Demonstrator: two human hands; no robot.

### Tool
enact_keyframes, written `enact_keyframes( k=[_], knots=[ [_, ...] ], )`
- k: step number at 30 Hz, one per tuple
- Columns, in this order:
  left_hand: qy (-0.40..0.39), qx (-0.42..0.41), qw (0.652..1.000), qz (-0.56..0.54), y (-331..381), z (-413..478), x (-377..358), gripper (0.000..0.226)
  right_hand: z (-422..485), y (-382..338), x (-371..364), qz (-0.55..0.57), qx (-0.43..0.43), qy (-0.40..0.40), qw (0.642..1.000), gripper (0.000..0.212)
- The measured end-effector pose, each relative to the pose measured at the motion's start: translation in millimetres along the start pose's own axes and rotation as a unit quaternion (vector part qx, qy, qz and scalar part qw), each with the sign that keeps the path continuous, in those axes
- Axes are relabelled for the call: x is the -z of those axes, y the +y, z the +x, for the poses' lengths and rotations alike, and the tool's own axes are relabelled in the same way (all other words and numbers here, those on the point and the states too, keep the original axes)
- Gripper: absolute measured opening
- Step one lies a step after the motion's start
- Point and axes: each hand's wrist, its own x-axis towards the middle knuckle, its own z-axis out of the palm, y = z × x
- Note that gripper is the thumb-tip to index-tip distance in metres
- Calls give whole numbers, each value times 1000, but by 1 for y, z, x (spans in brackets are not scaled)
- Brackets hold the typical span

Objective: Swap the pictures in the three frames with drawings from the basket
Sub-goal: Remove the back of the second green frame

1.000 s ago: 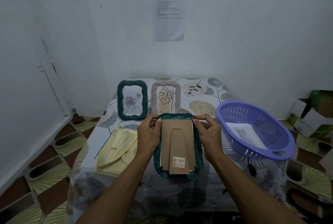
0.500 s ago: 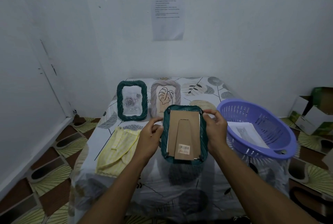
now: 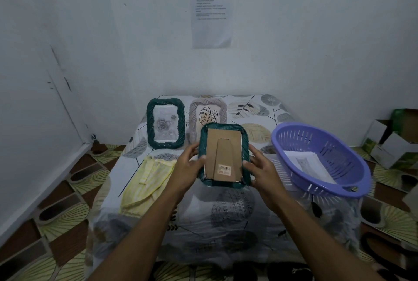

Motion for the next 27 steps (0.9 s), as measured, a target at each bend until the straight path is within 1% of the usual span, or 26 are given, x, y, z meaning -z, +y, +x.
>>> enact_keyframes(
  k=[1, 3, 4, 6, 8, 11, 17, 22, 27],
  knots=[
    [-36, 8, 999, -5, -1, -3, 0, 54, 0, 0, 2, -3, -5, -12, 1000, 64],
    [-82, 20, 996, -6, -5, -7, 2, 80, 0, 0, 8, -14, -14, -27, 999, 73],
    [-96, 20, 995, -7, -7, -8, 3, 89, 0, -1, 10, -12, -22, -34, 999, 79],
    [-104, 24, 994, -9, -8, -8, 4, 99, -1, -3, 15, 5, -36, -58, 998, 88],
    [-100, 27, 995, -14, -7, -8, 5, 99, -1, -4, 16, 18, -42, -84, 995, 95],
    [-91, 29, 995, -27, -7, -8, 5, 94, 1, -3, 16, 5, -38, -89, 995, 98],
    [-82, 21, 996, -12, -7, -9, 3, 89, -4, -13, 16, 9, -47, -93, 995, 99],
    [-90, 17, 996, -3, -8, -10, 3, 96, -5, -15, 17, 4, -48, -102, 994, 97],
    [-79, 24, 996, -12, -12, -10, 2, 91, -6, -14, 19, 8, -51, -105, 993, 95]
  ],
)
